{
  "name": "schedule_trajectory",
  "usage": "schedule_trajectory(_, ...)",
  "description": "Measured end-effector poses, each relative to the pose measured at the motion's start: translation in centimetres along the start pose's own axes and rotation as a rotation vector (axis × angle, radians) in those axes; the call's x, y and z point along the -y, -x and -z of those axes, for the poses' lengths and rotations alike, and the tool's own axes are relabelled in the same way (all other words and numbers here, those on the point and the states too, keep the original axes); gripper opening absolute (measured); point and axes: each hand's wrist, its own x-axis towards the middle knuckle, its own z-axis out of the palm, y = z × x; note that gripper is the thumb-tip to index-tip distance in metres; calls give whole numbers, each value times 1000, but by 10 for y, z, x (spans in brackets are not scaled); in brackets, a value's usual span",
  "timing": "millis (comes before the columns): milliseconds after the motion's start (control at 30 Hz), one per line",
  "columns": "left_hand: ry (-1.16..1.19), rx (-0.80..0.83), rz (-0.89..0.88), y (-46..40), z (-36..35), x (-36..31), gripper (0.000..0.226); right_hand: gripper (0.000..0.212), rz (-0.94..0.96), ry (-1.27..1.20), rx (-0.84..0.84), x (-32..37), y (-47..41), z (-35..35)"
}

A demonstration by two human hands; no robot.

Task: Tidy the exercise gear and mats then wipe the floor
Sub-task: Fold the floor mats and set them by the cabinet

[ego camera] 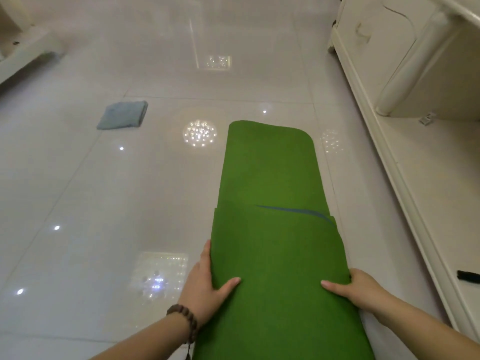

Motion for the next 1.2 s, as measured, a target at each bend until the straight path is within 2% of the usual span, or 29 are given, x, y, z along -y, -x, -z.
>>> schedule_trajectory(67, -58, -29, 27, -25, 10, -10, 117, 84, 53, 41, -42, 16, -8, 6)
schedule_trajectory(133, -16, -79, 31, -55, 23, -28, 120, 110, 111, 128, -173, 43, -20, 18)
schedule_trajectory(200, 59, -100, 36, -85, 34, -44, 116, 117, 162, 145, -295, 72, -29, 29)
schedule_trajectory(300, 159, -4, 96, -117, 37, -59, 110, 123, 169, 23, -265, 97, -50, 34)
schedule_trajectory(400, 186, 13, 156, -126, 28, -58, 116, 143, 74, -4, -219, 94, -62, 21)
schedule_trajectory(467, 167, -21, 175, -125, 25, -52, 119, 138, 61, 60, -255, 89, -64, 13)
schedule_trajectory(533, 156, -25, 138, -122, 24, -49, 116, 128, 70, -21, -257, 85, -66, 14)
schedule_trajectory(633, 207, -32, 1, -113, 28, -52, 108, 119, 95, -261, -137, 82, -60, 31)
schedule_trajectory(767, 205, -82, -149, -92, 38, -67, 99, 101, 92, -331, -5, 89, -38, 52)
schedule_trajectory(900, 204, -119, -261, -63, 52, -91, 100, 113, 179, -454, 124, 89, -9, 67)
schedule_trajectory(1033, 164, -216, -380, -47, 84, -134, 101, 95, 397, -511, 10, 120, 37, 94)
schedule_trajectory(1200, 39, -403, -542, -44, 146, -204, 106, 77, 763, -92, -279, 201, 102, 144)
